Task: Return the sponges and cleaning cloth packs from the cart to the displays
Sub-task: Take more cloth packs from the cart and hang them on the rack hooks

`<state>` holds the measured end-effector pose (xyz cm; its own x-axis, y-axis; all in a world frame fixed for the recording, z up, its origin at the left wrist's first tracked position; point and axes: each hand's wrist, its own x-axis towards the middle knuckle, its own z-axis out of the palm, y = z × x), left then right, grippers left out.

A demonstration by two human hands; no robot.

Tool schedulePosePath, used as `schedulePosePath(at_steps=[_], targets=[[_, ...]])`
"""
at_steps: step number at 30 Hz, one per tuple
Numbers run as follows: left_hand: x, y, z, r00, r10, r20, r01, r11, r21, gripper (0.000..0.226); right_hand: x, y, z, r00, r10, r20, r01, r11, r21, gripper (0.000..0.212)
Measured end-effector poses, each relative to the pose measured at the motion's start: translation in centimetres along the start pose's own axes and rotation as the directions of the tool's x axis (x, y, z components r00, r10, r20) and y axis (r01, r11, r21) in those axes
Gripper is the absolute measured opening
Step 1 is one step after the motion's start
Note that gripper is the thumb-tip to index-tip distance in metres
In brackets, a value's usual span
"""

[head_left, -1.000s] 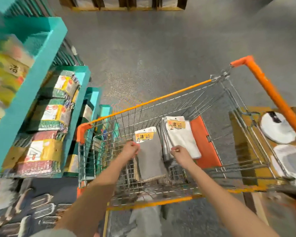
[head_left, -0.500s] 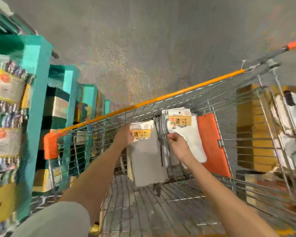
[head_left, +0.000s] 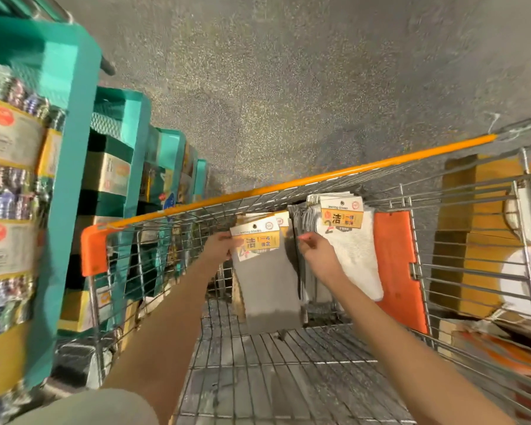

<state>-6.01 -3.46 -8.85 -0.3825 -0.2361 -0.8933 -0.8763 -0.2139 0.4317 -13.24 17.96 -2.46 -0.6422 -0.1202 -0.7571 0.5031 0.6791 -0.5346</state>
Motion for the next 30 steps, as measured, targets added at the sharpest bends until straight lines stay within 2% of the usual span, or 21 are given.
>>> schedulePosePath(at_steps=[3, 6, 8, 11, 15, 20, 22, 26, 30], targets=[[-0.7, -2.3, -1.7, 0.998, -0.069, -0.004, 0.066, 0.973, -0.222, 0.013, 1.0, -1.0, 1.2, 0.999, -0.035, 0.027, 0.038, 0.993, -0.115, 0.023], [-0.7, -4.2, -3.3, 0.992, -0.118, -0.051, 0.087, 0.906, -0.415, 0.013, 2.5, -1.8, 2.2, 0.993, -0.101, 0.059, 0.115, 0.933, -0.341, 0.025], [-1.0, -4.9, -4.0, 0.990, -0.122, -0.077, 0.075, 0.891, -0.447, 0.008, 3.6, -2.4, 2.8, 0.989, -0.124, 0.083, 0.148, 0.870, -0.470, 0.030], [-1.3, -5.6, -5.0, 0.982, -0.153, -0.114, 0.073, 0.854, -0.515, 0.017, 5.7, -3.2, 3.8, 0.979, -0.144, 0.143, 0.201, 0.790, -0.579, 0.040], [-1.0, -6.9, -6.3, 0.977, -0.167, -0.130, 0.067, 0.828, -0.557, 0.016, 9.0, -2.9, 4.9, 0.948, -0.098, 0.303, 0.299, 0.597, -0.744, 0.071], [-1.6, -6.9, -7.0, 0.980, -0.146, -0.138, 0.037, 0.807, -0.589, 0.024, 9.4, -3.5, 5.2, 0.958, -0.140, 0.249, 0.285, 0.530, -0.799, 0.065], [-1.8, -6.4, -7.4, 0.982, -0.137, -0.127, 0.036, 0.806, -0.591, 0.029, 8.9, -3.6, 5.2, 0.963, -0.125, 0.241, 0.268, 0.569, -0.777, 0.060], [-3.0, -5.0, -7.8, 0.991, -0.099, -0.091, 0.027, 0.805, -0.593, 0.019, 7.8, -2.8, 4.3, 0.963, 0.011, 0.270, 0.154, 0.799, -0.581, 0.043], [-5.3, -3.9, -7.6, 0.998, -0.027, -0.060, -0.011, 0.826, -0.564, 0.027, 5.2, -2.0, 2.6, 0.964, -0.058, 0.261, 0.178, 0.867, -0.466, 0.044]])
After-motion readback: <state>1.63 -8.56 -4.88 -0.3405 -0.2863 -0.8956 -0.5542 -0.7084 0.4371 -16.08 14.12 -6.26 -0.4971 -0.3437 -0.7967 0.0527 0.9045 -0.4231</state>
